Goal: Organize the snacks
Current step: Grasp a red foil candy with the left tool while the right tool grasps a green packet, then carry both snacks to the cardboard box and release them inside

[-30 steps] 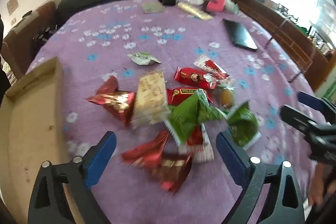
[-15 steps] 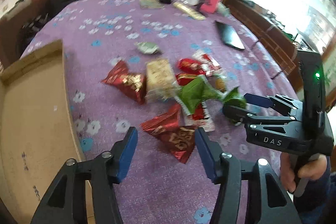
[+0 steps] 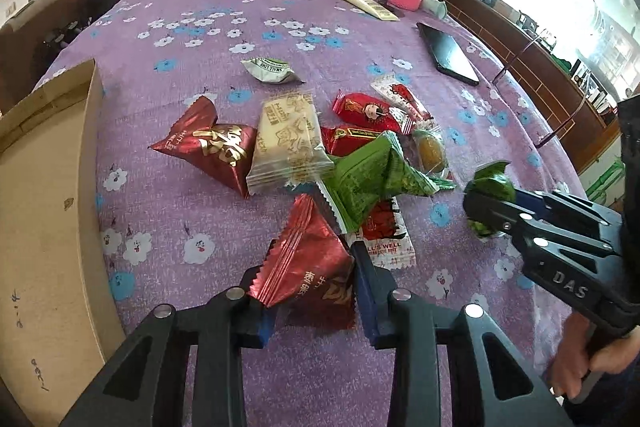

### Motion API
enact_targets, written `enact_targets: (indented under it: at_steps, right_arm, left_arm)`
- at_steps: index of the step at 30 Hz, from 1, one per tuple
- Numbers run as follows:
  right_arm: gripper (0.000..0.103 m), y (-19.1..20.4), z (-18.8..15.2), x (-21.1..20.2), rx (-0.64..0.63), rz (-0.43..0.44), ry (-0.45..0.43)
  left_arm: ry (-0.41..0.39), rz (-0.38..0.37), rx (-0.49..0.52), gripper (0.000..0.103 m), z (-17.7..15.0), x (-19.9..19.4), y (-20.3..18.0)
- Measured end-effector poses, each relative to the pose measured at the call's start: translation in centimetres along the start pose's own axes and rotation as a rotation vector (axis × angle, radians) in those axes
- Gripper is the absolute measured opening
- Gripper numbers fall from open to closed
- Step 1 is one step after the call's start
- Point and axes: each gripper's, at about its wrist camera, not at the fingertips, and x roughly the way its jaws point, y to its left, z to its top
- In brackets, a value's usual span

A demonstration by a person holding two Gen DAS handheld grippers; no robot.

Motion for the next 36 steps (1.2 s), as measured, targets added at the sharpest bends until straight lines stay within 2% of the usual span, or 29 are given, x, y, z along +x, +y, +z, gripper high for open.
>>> enact_targets:
  at_steps: [10, 21, 26, 31, 36]
  right_arm:
    - [0.026, 1.0, 0.1, -1.6, -0.016, 0.013, -0.037]
    - [0.026, 5.4, 1.2, -2.4, -0.112, 0.072, -0.026]
    - [0.026, 9.1, 2.0, -2.3, -0.185, 0.136, -0.009]
    - [0.026, 13.9, 2.8, -1.9, -0.264, 0.224, 0.013]
    - [0.026, 18.8, 3.1, -1.3, -0.338, 0.303, 0.028]
  left_arm:
    - [-0.032, -0.04, 0.018, 0.034, -0.3, -1.8, -0.1]
    - [-0.092, -0.069, -0.033, 0.034, -0.2, -5.0, 2.7]
    - [-0.135, -0.038, -0.1, 0.034, -0.2, -6.7, 5.9]
    - [-0.189, 0.023, -0.183, 0.034, -0.7, -8.8, 10.3]
    - [-0.209, 0.086, -0.272, 0.034, -2.1, -9.9, 14.6]
